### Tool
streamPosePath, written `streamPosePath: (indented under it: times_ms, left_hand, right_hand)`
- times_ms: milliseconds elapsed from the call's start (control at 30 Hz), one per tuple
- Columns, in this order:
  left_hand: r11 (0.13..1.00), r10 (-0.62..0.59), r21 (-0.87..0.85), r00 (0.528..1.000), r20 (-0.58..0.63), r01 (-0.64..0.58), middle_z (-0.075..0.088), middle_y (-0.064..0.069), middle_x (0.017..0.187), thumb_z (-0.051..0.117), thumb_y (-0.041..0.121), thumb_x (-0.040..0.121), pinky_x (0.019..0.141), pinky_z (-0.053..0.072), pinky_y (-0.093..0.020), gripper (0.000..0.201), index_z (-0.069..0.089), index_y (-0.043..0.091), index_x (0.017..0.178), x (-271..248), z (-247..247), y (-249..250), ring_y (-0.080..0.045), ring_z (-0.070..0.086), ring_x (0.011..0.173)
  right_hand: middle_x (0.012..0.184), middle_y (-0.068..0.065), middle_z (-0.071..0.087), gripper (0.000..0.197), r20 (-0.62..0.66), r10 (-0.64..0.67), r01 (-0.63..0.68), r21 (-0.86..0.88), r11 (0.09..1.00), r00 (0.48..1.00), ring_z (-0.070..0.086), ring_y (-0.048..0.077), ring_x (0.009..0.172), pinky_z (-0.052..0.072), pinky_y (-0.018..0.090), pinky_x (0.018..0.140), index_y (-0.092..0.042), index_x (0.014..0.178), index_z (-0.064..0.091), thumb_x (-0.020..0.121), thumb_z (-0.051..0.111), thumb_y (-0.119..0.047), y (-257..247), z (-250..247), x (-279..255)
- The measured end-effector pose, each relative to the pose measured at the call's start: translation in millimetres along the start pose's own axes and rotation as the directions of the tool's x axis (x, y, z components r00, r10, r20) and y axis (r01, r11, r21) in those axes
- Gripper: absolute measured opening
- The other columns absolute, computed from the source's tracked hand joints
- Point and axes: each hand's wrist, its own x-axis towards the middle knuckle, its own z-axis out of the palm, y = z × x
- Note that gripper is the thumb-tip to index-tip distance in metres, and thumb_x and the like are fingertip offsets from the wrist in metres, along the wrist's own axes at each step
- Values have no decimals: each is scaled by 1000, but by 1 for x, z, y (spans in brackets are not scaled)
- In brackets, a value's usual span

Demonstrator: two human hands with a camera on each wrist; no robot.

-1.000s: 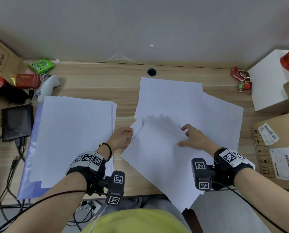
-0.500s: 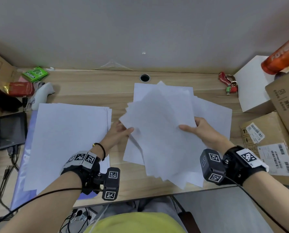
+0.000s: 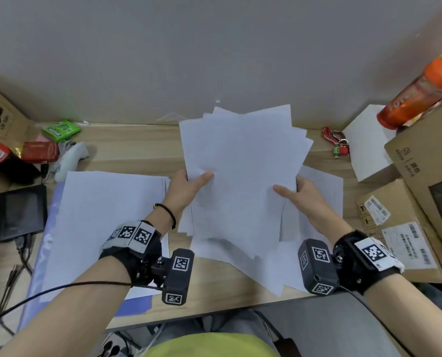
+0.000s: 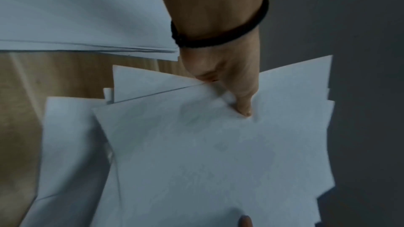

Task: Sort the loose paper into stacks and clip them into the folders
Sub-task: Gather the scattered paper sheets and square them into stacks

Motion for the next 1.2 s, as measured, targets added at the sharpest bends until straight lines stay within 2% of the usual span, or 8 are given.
streamPosePath:
  times_ms: [167,267,433,633,767,933,1067,1200]
  left_hand:
    - [978,170,-118,985,-28,-172,75,2,97,78,6,75,76,56,-24,24,71,15,97,-1,-18,29,-14,71,91]
    - [996,88,-8,994,64,-88,73,6,99,75,5,78,78,55,-24,28,67,23,99,-5,-22,19,-13,70,95]
    - [1000,-10,-11,999,40,10,72,1,106,72,17,84,80,55,-27,23,67,18,106,-14,-17,0,-15,69,97]
    - [999,17,-36,997,76,-15,74,-3,102,79,10,75,86,55,-34,25,71,18,97,-17,-33,12,-20,70,96]
    - [999,-4,51,990,140,-3,72,4,109,81,12,73,86,54,-26,43,66,21,112,-21,-35,0,-12,67,103]
    - [997,68,33,992,104,-72,74,14,99,80,12,75,82,54,-20,35,67,34,98,-24,-21,10,-4,68,96]
    - [989,126,-82,990,58,-121,73,8,105,77,6,76,85,55,-22,38,65,28,104,-17,-24,17,-10,68,100]
    - [998,-30,55,991,130,23,67,7,117,70,10,84,95,50,-31,40,57,23,121,-10,-25,-8,-13,63,111]
  right_hand:
    - [101,-9,69,20,-51,-133,138,98,986,990,66,-1,88,47,11,71,-25,102,62,94,54,-8,-24,11,-8]
    - [104,-9,63,46,23,-88,85,117,990,996,60,12,100,49,17,78,-20,112,54,85,44,15,-7,29,-6]
    - [108,-8,53,61,9,60,-61,122,991,998,49,13,104,39,17,74,-17,135,35,81,44,9,24,51,-7]
    - [95,-1,58,41,-81,-12,26,168,985,997,51,20,94,38,33,84,-20,98,56,77,43,13,24,44,-3]
    - [93,-6,55,40,-27,39,-36,120,992,999,45,17,93,35,30,81,-19,101,52,77,41,11,33,52,-7]
    - [90,-5,54,35,-144,13,23,241,970,989,48,11,84,36,22,73,-19,94,51,81,40,12,10,61,-7]
    - [101,2,57,35,-192,-28,85,295,952,981,51,16,93,39,25,80,-13,101,53,79,39,10,0,52,-1]
    - [127,-3,53,45,-21,167,-164,99,981,986,47,19,118,37,34,99,-20,130,44,89,40,-2,20,59,9]
